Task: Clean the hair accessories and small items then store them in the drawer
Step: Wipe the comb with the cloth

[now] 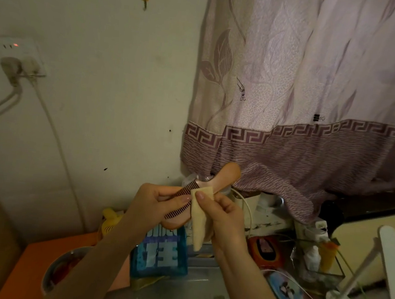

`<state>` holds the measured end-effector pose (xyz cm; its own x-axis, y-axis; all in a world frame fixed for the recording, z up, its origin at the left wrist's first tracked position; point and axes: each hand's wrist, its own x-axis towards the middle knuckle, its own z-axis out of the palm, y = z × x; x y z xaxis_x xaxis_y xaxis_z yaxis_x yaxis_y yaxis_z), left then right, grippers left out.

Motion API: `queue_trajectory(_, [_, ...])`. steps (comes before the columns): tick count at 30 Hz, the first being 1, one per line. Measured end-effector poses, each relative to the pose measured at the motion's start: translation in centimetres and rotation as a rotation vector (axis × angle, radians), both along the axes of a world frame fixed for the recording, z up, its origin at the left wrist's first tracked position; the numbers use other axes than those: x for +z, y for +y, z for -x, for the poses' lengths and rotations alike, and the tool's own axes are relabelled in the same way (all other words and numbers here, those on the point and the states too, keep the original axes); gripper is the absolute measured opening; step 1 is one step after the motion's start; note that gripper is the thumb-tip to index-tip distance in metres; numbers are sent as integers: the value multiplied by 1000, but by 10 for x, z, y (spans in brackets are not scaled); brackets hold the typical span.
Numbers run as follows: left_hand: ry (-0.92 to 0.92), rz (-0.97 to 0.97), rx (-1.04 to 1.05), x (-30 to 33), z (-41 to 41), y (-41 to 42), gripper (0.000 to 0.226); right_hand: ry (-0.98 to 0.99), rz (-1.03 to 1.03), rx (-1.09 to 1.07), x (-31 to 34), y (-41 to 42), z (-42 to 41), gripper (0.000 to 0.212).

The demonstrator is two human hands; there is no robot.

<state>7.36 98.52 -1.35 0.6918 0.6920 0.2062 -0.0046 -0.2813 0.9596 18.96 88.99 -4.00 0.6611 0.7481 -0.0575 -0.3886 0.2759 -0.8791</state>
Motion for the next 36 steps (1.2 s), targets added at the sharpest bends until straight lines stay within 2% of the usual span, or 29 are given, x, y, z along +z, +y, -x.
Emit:
queue_trajectory(4, [26, -45, -34, -1, 4, 2, 19, 8, -15, -12, 2, -2, 2, 16])
queue_trajectory(9, [71, -148, -115, 1, 8, 1, 26, -31, 2, -89, 9, 1, 0, 23])
queue_trajectory(15, [29, -75, -138, 1, 8, -1, 28, -17, -8, -180, 19, 2, -8, 32])
queue_trajectory(20, [20, -27, -102, 1, 12, 2, 23, -29, -29, -188, 22, -6, -25, 10])
queue_trajectory(27, [30, 5, -112, 0, 10, 3, 26, -48, -4, -255, 15, -10, -40, 12])
queue_trajectory(33, [20, 38, -78, -4, 6, 2, 28, 19, -33, -210, 7, -11, -35, 8])
queue_trajectory(36, [-4, 62, -46, -5, 6, 1, 33, 7, -13, -161, 1, -11, -28, 12])
